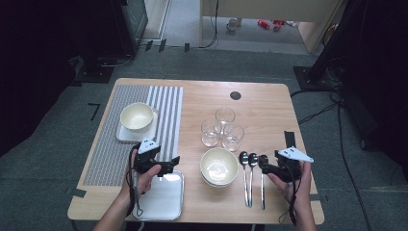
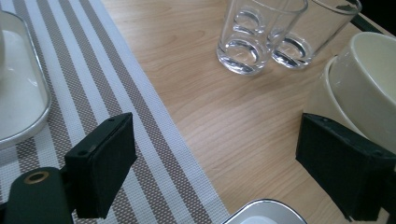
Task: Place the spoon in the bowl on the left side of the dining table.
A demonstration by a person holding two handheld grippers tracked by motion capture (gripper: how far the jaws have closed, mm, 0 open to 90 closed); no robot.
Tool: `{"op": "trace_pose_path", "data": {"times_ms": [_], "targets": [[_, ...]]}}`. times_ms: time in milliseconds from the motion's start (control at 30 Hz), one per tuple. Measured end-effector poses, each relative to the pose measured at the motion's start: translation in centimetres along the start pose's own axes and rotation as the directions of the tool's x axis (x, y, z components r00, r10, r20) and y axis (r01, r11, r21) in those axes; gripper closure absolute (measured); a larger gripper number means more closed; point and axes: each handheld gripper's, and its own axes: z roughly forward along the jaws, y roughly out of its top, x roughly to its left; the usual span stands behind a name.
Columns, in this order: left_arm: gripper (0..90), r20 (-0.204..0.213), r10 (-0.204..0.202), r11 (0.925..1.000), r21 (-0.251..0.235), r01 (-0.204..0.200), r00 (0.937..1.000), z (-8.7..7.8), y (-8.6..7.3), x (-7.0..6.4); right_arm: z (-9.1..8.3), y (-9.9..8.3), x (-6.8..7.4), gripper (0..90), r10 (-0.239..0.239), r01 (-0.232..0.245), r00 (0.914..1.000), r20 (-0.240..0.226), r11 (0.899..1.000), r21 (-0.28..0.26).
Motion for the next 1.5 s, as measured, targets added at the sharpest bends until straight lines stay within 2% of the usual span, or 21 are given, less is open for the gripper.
{"op": "trace_pose_path", "data": {"times_ms": [100, 133, 200, 333, 600, 900, 1167, 1500], "targets": [[12.2, 0.004, 0.007, 1.0000, 0.002, -0.007, 1.0000, 0.1, 0.0, -0.2, 0.4, -0.3, -0.5, 31.4, 0.018, -0.018, 0.9986, 0.049, 1.000, 0.009], [12.2, 0.003, 0.010, 0.9999, 0.004, -0.010, 0.9999, 0.1, 0.0, -0.3, 0.4, -0.5, -0.7, 33.0, 0.039, -0.039, 0.9974, 0.061, 0.999, 0.000], [12.2, 0.015, 0.007, 1.0000, 0.003, -0.007, 0.9999, 0.1, 0.0, -0.5, 0.5, -0.7, -1.1, 34.2, 0.070, -0.070, 0.9963, 0.050, 0.998, 0.000], [12.3, 0.023, 0.017, 0.9998, 0.004, -0.017, 0.9996, 0.1, -0.1, -0.9, 0.9, -1.2, -0.9, 36.4, 0.056, -0.057, 0.9968, 0.058, 0.998, 0.027], [12.6, 0.032, 0.029, 0.9994, 0.015, -0.030, 0.9991, 0.3, -0.3, -1.2, 1.7, -1.8, -1.1, 38.0, 0.086, -0.089, 0.9952, 0.046, 0.994, 0.066], [12.7, 0.022, 0.029, 0.9993, 0.023, -0.030, 0.9993, 0.4, -0.5, -0.9, 2.7, -2.4, -0.6, 37.6, 0.060, -0.065, 0.9969, 0.050, 0.992, 0.106], [12.8, 0.023, 0.036, 0.9988, 0.032, -0.037, 0.9991, 0.5, -0.5, -1.0, 3.0, -2.7, -0.5, 38.3, 0.050, -0.056, 0.9973, 0.054, 0.992, 0.116], [13.2, 0.019, 0.037, 0.9987, 0.035, -0.037, 0.9992, 0.5, -0.5, -1.0, 2.9, -2.7, -0.7, 46.3, 0.034, -0.041, 0.9973, 0.065, 0.993, 0.113]]}}
